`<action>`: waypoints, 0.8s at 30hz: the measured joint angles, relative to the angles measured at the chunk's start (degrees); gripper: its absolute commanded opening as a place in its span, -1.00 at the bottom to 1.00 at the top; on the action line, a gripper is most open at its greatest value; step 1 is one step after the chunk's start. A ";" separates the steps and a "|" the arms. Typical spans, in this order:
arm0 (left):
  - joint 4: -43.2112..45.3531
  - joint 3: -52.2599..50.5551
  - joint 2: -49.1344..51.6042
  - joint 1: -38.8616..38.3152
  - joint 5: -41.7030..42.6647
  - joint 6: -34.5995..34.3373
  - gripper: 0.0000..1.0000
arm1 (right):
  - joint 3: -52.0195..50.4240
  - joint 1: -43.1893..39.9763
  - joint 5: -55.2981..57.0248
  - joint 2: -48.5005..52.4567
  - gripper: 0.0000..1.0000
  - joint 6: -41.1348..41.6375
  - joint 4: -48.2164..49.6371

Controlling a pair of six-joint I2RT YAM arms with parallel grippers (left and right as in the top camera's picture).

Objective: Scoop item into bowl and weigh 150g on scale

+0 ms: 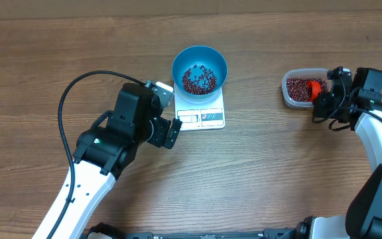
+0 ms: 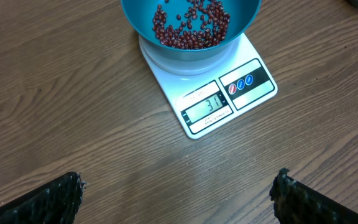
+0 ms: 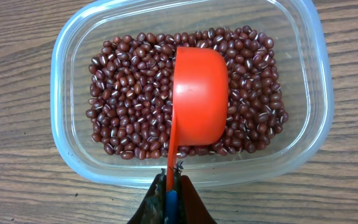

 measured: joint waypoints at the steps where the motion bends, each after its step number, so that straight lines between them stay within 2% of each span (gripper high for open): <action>1: 0.00 0.00 0.00 0.00 0.00 0.00 0.99 | 0.00 0.00 0.00 0.00 -0.92 0.00 0.04; 24: 0.00 0.00 0.00 0.00 0.00 0.00 0.99 | 0.00 0.00 0.22 0.00 -0.92 -0.39 0.50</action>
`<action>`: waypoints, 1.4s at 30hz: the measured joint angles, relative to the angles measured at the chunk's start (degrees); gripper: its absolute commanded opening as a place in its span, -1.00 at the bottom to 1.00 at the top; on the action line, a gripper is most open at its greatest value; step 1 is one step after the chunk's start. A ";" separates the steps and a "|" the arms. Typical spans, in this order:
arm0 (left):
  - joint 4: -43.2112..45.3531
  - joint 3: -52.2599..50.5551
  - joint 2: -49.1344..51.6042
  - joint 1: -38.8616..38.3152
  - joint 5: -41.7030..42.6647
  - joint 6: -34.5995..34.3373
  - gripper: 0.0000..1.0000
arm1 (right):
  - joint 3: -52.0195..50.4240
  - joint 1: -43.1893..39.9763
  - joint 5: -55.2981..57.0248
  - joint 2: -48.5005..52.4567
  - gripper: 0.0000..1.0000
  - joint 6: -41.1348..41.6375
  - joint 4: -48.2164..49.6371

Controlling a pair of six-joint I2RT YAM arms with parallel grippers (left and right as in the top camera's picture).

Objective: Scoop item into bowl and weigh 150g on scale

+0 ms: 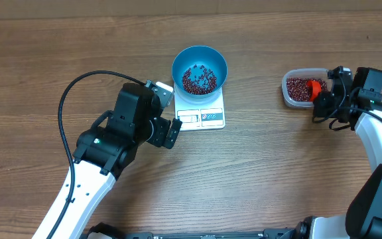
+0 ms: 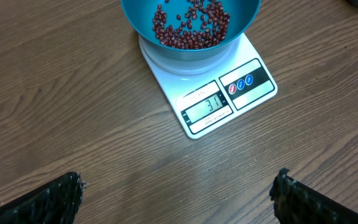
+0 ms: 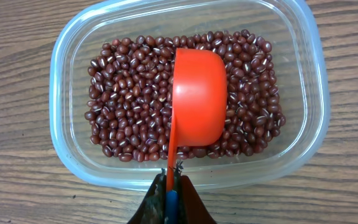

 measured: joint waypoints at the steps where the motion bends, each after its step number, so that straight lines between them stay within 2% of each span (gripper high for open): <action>1: 0.00 0.00 0.00 0.00 0.00 0.00 0.99 | 0.00 0.00 0.00 0.00 -0.92 -0.17 0.02; 42: 0.00 0.00 0.00 0.00 0.00 0.00 0.99 | 0.00 0.00 0.00 0.11 -0.92 -1.07 0.09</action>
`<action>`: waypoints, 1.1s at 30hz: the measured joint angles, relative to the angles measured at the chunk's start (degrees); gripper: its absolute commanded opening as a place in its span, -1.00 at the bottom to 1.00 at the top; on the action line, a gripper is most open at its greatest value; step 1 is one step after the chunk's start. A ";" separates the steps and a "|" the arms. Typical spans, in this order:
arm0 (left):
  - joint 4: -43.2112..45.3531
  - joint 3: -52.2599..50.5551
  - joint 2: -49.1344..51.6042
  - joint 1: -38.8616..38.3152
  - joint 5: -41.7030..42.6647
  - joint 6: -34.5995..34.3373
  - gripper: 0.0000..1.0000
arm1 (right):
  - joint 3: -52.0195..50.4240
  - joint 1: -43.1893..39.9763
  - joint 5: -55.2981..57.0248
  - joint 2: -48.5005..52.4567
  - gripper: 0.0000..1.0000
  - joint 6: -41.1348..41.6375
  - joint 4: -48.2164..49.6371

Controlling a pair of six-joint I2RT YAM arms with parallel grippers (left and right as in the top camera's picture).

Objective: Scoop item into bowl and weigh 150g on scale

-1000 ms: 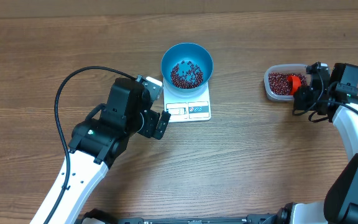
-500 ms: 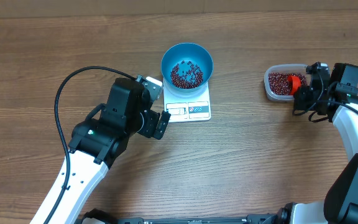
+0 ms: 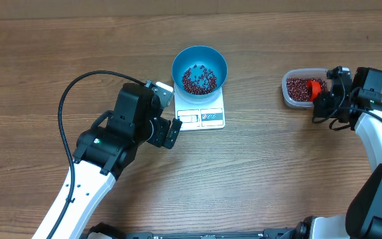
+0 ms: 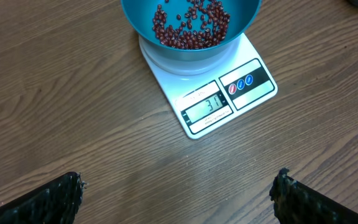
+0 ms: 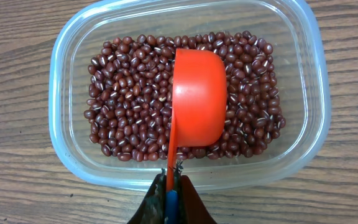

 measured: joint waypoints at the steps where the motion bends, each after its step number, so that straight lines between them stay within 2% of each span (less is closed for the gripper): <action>1: 0.00 0.00 0.00 0.00 0.00 0.00 0.99 | 0.00 0.00 0.00 0.00 -0.92 -0.02 -0.02; 33: 0.00 0.00 0.00 0.00 0.00 -0.02 0.99 | 0.00 0.00 1.07 0.22 -0.92 -1.99 0.33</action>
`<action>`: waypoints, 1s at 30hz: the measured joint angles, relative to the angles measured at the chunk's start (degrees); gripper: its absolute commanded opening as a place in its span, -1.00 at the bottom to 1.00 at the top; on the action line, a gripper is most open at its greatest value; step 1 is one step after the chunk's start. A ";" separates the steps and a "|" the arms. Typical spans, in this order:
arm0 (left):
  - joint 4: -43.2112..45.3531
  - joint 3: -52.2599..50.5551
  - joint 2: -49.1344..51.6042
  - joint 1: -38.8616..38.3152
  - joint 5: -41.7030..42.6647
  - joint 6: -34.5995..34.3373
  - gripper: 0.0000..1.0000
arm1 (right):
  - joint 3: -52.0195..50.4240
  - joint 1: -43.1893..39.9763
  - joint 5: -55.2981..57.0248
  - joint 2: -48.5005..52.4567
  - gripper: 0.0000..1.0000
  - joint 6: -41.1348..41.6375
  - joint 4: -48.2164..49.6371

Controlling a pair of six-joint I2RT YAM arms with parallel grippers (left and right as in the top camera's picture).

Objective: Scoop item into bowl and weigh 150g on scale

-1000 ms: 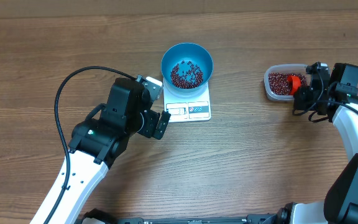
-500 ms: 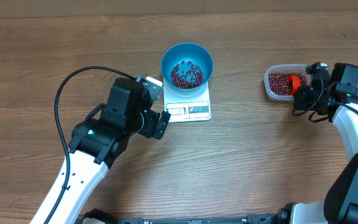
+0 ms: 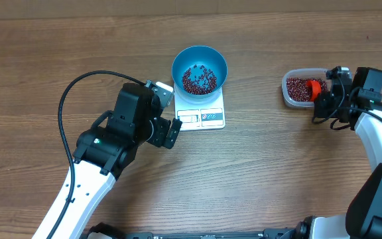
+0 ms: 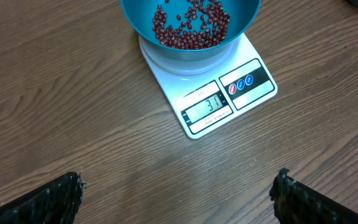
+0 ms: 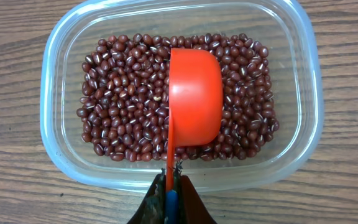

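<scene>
A blue bowl [image 3: 199,70] with a thin layer of red beans stands on the white scale [image 3: 201,116]; in the left wrist view the scale's display [image 4: 207,106] reads 31. My left gripper [image 4: 178,193] hangs open over bare wood just in front of the scale. At the right a clear tub of red beans [image 5: 182,93] sits on the table. My right gripper [image 5: 171,183] is shut on the handle of an orange scoop [image 5: 194,106], whose cup is turned bottom up over the beans in the tub.
A black cable [image 3: 78,93] loops over the table left of the left arm. The wooden table [image 3: 277,166] surrounds the scale and the tub [image 3: 300,87].
The scoop and the right gripper have shifted slightly against the tub, which now sits a little further left and up in the right wrist view. The left arm and the scale reading are unchanged.
Throughout, my right gripper held the orange scoop bottom up over the beans in the tub, with only small shifts between moments. The left gripper stayed open in front of the scale, which read 31 each time.
</scene>
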 measured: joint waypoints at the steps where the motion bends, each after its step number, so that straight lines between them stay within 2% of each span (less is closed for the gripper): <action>1: 0.00 0.00 0.00 0.00 0.00 0.00 0.99 | 0.00 0.00 0.02 0.15 -0.92 -0.17 0.07; 30: 0.00 0.00 0.00 0.00 0.00 0.02 0.98 | -0.63 0.00 0.00 0.31 -0.92 -3.23 0.66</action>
